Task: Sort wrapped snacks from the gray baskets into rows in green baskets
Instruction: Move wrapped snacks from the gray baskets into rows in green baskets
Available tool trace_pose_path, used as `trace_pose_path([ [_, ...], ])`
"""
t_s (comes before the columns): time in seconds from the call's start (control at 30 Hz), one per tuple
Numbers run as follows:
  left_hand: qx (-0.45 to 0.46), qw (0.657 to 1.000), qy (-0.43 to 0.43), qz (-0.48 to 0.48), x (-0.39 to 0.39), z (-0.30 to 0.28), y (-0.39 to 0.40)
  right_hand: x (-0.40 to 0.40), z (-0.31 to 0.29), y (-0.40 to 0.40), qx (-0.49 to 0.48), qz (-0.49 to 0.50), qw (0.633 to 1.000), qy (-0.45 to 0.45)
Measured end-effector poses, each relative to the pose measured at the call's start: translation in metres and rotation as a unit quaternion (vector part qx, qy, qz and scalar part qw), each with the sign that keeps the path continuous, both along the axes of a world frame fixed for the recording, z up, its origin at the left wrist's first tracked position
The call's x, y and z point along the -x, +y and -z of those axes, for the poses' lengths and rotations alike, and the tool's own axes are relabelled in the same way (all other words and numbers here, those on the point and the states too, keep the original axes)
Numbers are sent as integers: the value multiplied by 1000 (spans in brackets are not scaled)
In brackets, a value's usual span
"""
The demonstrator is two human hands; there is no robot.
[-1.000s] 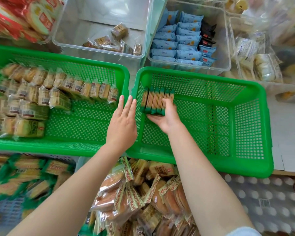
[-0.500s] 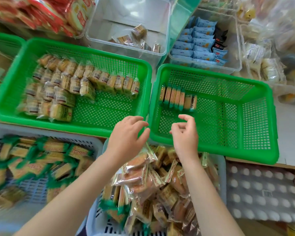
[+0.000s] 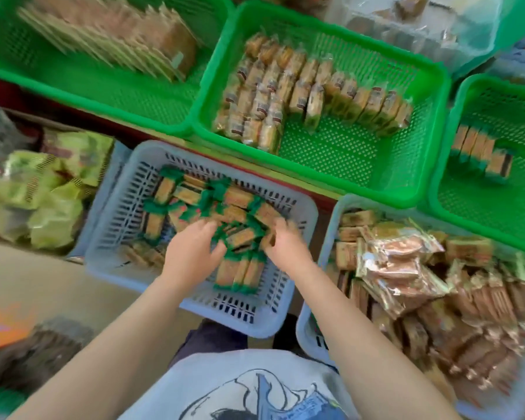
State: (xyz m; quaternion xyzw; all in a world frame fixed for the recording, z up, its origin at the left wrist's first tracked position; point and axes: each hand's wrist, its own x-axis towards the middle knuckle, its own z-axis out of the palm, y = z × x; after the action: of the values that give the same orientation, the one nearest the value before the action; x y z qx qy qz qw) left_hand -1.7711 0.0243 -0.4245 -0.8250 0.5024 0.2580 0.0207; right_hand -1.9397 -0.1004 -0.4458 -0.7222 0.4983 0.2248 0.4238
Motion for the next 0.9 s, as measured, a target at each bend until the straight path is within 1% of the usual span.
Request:
trace_pose_path([
  [0.1, 32, 999, 34, -1, -11, 7, 17, -15, 45, 8, 52, -65, 993, 87],
  [0.2, 46, 996, 70, -36, -26, 11, 30, -24, 66, 20, 143, -93, 980, 105],
  [0.23, 45, 995, 83, -44, -32, 10, 34, -26, 67, 24, 154, -92, 977, 111],
  [0.3, 42, 992, 104, -50, -42, 6, 41, -31, 61, 29, 122, -74, 982, 128],
  [0.33, 39, 992, 112, -53, -48, 4, 45, -33, 54, 30, 100, -43, 986, 128],
  [0.4, 36, 989, 128, -62, -58, 0, 52, -36, 35, 30, 90, 50, 990, 98],
  [0.47, 43, 986, 149, -67, -64, -2, 55, -42, 10, 34, 72, 147, 986, 19],
  [0.5, 47, 982, 169, -67, -65, -3, 54, -47, -3, 38, 48, 184, 981, -29],
  [0.53, 50, 977, 198, -66, -63, -3, 52, -54, -16, 41, 18, 201, 977, -65],
  [0.57, 56, 969, 231, -67, -61, -3, 48, -62, -25, 45, -14, 198, 976, -87],
  [0.63, 80, 943, 308, -96, -51, -3, 42, -77, -36, 52, -75, 164, 977, -113],
  [0.67, 95, 926, 340, -131, -46, -2, 40, -82, -39, 54, -93, 156, 975, -126],
  [0.73, 124, 889, 383, -219, -41, 1, 41, -85, -37, 54, -97, 180, 968, -144],
  [0.8, 124, 864, 400, -278, -42, 8, 45, -80, -27, 52, -67, 221, 966, -117],
  [0.83, 107, 859, 405, -293, -43, 11, 48, -74, -17, 51, -51, 225, 970, -81],
  [0.9, 51, 854, 406, -322, -46, 17, 54, -60, 4, 55, -38, 204, 978, 29],
])
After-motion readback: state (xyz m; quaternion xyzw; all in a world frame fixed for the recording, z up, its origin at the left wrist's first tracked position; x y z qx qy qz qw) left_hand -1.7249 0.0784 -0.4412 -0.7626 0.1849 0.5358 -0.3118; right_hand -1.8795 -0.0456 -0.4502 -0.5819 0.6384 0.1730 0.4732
